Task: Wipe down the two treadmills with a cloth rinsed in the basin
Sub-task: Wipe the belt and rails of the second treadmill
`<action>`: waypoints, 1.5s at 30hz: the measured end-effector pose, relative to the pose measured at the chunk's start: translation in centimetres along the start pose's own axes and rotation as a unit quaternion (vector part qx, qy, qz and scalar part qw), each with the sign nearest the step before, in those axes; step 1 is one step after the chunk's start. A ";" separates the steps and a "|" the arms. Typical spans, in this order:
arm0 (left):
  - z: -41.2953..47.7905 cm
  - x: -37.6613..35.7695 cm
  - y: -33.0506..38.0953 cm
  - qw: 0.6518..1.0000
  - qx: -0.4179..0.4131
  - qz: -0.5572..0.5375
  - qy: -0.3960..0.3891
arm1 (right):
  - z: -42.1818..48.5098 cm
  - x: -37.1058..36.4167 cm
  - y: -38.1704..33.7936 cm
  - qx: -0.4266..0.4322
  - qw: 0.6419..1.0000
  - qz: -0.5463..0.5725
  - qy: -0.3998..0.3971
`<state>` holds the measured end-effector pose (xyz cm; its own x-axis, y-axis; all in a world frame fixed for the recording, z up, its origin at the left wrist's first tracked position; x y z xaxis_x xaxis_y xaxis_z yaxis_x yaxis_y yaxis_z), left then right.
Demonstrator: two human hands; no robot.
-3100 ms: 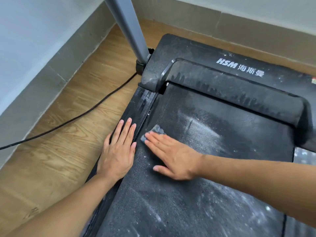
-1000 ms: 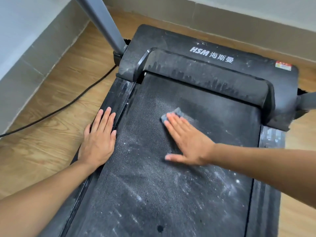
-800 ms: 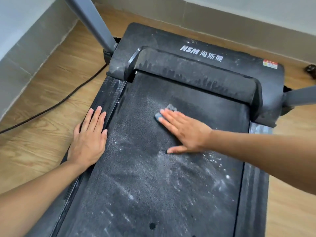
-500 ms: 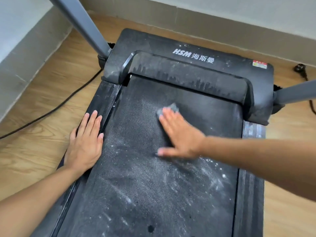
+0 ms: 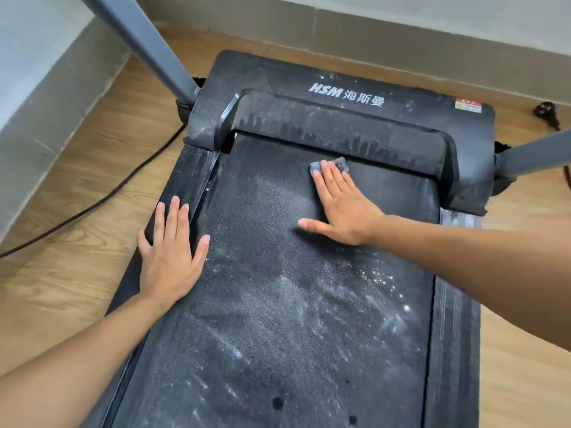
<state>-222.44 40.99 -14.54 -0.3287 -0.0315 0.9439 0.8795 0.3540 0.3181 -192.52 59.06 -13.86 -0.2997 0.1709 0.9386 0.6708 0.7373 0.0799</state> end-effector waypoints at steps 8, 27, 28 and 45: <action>0.1 -0.2 0.1 1.000 0.003 0.030 0.007 | -12.2 -3.6 -9.4 0.217 0.975 -0.046 -0.011; 0.1 -0.4 0.3 0.999 0.002 0.035 0.011 | -18.3 -5.6 -11.0 0.062 0.997 0.033 0.039; 0.2 -0.2 0.4 0.999 0.005 0.035 0.012 | -16.6 -5.4 -9.5 0.041 0.997 0.029 0.050; 0.3 -0.5 0.4 0.998 -0.009 0.054 -0.008 | -20.0 -6.4 -7.1 -0.028 0.999 0.025 -0.006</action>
<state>-221.97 41.42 -14.92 -0.2371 0.0200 0.9713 0.9161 0.3375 0.2167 -181.74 39.64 -13.72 -0.2729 0.2136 0.9380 0.7215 0.6904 0.0526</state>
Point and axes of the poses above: each hand's wrist, its own z-axis towards the middle knuckle, its own x-axis out of the back of the hand, y = z × x, the point moved 7 cm from there along z, towards the middle knuckle, and after that the axes turned 14 degrees about -z, right-handed, at the moved point
